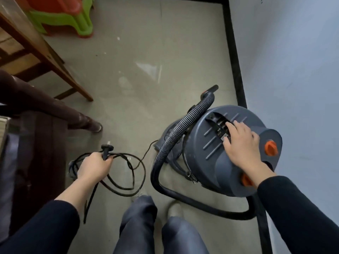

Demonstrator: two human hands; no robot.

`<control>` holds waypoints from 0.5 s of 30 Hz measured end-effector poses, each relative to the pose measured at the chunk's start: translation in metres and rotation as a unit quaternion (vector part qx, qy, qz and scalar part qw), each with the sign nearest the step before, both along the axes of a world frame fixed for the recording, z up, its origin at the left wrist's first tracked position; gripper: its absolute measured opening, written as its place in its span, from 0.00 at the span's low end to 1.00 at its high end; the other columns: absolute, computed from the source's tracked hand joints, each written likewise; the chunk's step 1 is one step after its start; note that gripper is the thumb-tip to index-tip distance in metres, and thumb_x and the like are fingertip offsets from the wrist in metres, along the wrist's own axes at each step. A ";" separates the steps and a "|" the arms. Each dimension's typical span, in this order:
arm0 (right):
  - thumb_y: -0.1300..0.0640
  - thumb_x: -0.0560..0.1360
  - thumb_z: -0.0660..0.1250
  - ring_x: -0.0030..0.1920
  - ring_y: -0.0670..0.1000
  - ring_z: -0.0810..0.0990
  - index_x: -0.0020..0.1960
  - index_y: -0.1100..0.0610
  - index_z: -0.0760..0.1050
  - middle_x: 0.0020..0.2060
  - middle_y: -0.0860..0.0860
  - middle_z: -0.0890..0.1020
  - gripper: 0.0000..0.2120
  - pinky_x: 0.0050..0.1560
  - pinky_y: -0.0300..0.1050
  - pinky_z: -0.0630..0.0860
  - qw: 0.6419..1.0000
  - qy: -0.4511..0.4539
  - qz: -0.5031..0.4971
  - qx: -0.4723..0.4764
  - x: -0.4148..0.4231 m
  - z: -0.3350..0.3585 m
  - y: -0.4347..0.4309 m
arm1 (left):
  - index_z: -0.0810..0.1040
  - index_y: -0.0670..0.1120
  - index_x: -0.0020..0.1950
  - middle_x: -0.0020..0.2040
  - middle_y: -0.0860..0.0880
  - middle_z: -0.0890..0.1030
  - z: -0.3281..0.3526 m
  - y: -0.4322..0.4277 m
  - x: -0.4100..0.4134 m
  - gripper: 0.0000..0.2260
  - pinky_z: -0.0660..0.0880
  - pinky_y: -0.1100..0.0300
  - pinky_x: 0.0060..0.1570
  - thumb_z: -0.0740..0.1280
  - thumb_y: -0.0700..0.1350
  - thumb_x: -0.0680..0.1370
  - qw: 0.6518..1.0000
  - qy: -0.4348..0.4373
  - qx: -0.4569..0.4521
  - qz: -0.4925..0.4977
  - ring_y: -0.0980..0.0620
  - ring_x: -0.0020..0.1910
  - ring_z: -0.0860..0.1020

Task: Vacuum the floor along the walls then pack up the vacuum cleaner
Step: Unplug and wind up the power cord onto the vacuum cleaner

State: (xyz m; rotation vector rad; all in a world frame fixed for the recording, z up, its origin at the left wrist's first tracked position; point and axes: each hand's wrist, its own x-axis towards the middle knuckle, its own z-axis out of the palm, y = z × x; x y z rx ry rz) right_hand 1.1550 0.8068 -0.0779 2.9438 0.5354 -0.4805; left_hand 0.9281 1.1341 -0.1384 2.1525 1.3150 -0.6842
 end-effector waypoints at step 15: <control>0.67 0.76 0.62 0.77 0.62 0.45 0.79 0.56 0.46 0.78 0.59 0.47 0.38 0.75 0.61 0.49 0.996 -0.030 0.081 -0.018 -0.015 -0.016 -0.023 | 0.77 0.46 0.56 0.47 0.47 0.79 -0.028 -0.136 -0.176 0.09 0.73 0.57 0.42 0.60 0.45 0.79 0.972 0.225 0.045 -0.046 0.46 0.47 0.78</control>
